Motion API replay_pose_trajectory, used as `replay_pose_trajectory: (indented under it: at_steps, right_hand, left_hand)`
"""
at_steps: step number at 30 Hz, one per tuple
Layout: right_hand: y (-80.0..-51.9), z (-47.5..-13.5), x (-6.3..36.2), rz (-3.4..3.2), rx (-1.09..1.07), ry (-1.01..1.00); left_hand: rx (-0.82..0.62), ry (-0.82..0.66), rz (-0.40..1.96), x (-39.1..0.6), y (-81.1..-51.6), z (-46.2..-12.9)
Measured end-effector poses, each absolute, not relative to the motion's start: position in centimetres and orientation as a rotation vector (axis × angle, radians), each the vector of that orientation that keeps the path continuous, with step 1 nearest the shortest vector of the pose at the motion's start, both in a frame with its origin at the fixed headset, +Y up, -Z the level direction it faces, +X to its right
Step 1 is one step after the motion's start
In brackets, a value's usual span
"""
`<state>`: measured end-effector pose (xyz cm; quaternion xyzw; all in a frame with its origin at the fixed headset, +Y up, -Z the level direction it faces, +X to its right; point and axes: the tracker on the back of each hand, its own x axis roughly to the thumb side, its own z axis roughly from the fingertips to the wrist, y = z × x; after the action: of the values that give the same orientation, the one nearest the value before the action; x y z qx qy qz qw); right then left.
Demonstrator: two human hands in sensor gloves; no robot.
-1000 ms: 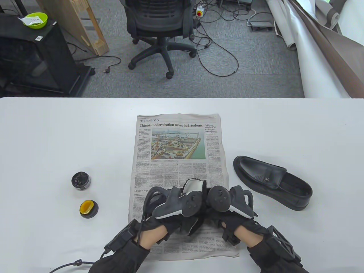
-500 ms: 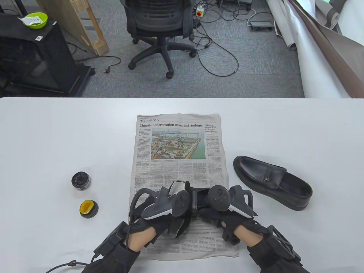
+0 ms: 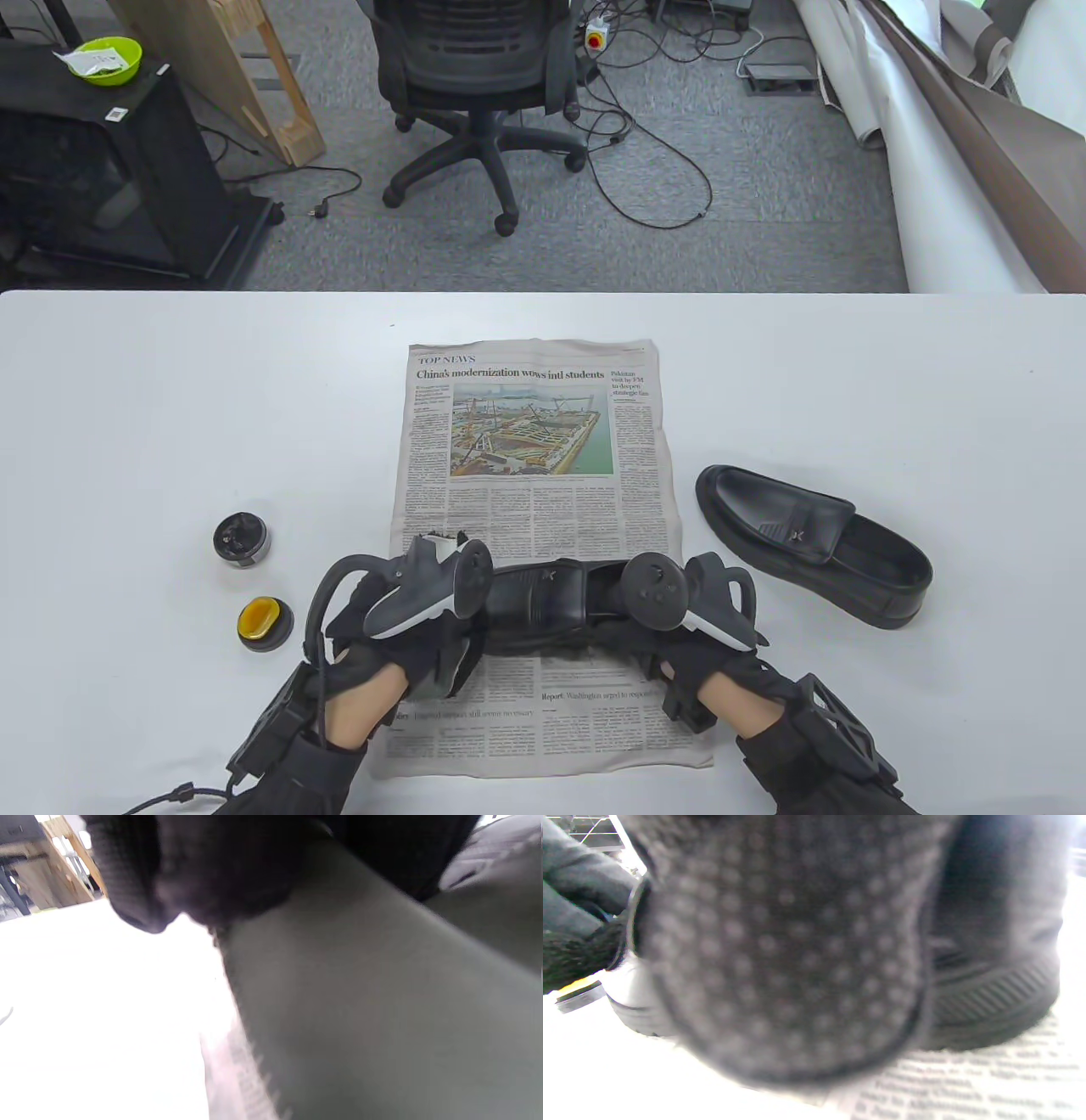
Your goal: Dip and apply built-in sponge shoe polish on shoes
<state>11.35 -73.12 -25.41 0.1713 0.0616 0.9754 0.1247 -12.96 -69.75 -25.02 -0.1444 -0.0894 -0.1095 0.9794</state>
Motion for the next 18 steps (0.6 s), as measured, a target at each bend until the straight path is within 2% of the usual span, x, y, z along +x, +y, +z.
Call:
replay_pose_trajectory:
  at_steps: [2, 5, 7, 11, 18]
  right_hand:
    - [-73.1, -25.4, 11.3, 2.841, 0.508, 0.178]
    - [-73.1, -25.5, 11.3, 2.840, 0.515, 0.179]
    - [-73.1, -25.5, 11.3, 2.840, 0.519, 0.180]
    - [-73.2, -25.5, 11.3, 2.838, 0.528, 0.180]
    - [-73.2, -25.5, 11.3, 2.840, 0.530, 0.184]
  left_hand:
    - [-0.245, -0.259, -0.138, -11.4, -69.0, -25.3]
    - [-0.259, -0.370, 0.061, -8.8, -68.3, -26.4]
    - [-0.273, -0.381, 0.101, -7.4, -68.3, -27.4]
    - [-0.353, -0.383, -0.011, -5.2, -70.0, -29.5]
    - [-0.454, -0.318, -0.090, -7.3, -70.7, -31.3]
